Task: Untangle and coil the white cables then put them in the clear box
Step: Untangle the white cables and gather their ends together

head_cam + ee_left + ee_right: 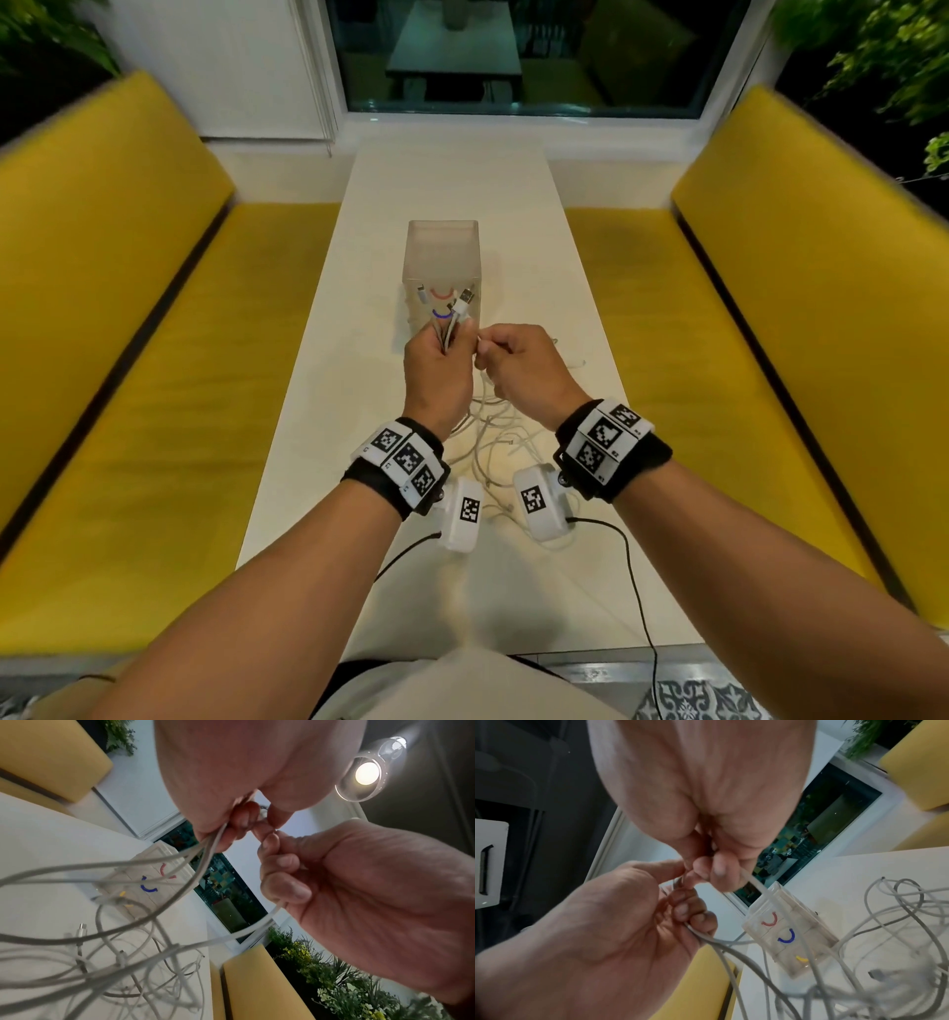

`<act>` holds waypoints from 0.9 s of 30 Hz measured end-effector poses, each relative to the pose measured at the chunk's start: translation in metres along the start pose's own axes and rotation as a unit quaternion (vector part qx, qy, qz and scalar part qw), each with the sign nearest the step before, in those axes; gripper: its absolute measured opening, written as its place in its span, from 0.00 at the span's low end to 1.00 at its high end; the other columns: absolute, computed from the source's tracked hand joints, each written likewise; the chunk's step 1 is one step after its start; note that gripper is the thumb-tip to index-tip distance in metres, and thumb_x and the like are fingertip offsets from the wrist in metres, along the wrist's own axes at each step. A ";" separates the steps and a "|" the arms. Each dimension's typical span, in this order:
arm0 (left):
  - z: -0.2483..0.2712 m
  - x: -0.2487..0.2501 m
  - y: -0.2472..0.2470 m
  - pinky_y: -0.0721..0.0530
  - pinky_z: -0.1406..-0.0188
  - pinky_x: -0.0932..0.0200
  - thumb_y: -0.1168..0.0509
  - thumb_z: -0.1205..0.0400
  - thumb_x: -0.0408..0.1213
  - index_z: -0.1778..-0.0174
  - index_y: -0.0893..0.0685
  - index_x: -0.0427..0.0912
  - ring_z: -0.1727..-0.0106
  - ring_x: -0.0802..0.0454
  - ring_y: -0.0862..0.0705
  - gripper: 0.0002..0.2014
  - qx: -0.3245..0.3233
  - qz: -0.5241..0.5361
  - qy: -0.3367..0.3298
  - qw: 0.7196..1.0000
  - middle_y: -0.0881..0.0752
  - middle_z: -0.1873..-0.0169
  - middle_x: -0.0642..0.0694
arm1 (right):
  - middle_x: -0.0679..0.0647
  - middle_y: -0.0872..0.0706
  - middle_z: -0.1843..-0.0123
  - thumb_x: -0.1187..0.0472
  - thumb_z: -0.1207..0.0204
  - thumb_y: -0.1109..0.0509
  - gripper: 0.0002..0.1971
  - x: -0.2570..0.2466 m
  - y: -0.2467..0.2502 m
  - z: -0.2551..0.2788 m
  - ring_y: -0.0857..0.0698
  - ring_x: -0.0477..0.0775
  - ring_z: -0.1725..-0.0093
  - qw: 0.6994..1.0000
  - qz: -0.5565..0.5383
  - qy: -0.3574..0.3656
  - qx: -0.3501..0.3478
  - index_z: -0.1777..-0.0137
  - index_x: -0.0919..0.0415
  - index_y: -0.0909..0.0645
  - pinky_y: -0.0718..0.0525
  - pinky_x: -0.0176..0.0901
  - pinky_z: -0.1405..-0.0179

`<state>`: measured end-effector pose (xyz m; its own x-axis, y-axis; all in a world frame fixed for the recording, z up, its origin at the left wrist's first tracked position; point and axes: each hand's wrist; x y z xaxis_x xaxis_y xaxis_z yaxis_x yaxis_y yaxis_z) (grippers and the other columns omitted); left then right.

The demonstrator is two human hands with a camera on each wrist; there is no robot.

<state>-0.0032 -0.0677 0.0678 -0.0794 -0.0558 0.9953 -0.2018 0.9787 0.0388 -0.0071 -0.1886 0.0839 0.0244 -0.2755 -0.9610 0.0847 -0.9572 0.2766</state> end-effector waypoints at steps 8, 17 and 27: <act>-0.019 0.018 0.011 0.28 0.74 0.57 0.40 0.10 0.44 0.67 0.22 0.49 0.76 0.56 0.28 0.17 0.068 0.058 0.021 0.996 0.25 0.75 0.52 | 0.54 0.32 0.75 0.47 0.13 0.36 0.24 0.025 0.008 0.013 0.31 0.53 0.78 0.988 -0.067 -0.074 -0.120 0.67 0.62 0.23 0.28 0.41 0.75; -0.038 0.051 0.036 0.24 0.81 0.58 0.51 0.07 0.44 0.60 0.30 0.45 0.81 0.54 0.34 0.16 0.109 0.208 0.039 0.971 0.34 0.78 0.51 | 0.54 0.29 0.74 0.46 0.17 0.30 0.23 0.092 -0.003 0.041 0.27 0.53 0.75 0.975 -0.055 -0.159 -0.143 0.65 0.62 0.28 0.23 0.41 0.71; -0.035 0.035 0.046 0.32 0.76 0.58 0.33 0.17 0.53 0.65 0.27 0.50 0.76 0.57 0.34 0.16 0.050 0.062 -0.029 0.996 0.30 0.77 0.58 | 0.60 0.27 0.74 0.62 0.16 0.43 0.17 0.062 0.010 0.033 0.20 0.60 0.74 0.968 -0.195 -0.136 -0.083 0.67 0.65 0.24 0.21 0.52 0.63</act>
<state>0.0184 -0.0179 0.1078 -0.1649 0.0510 0.9850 -0.2837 0.9540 -0.0969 -0.0371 -0.2181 0.0273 -0.3026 0.0697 -0.9506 0.1941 -0.9719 -0.1331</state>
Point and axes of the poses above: each hand's wrist, its own z-axis away from the middle knuckle, its own y-axis out of the back of the hand, x = y × z
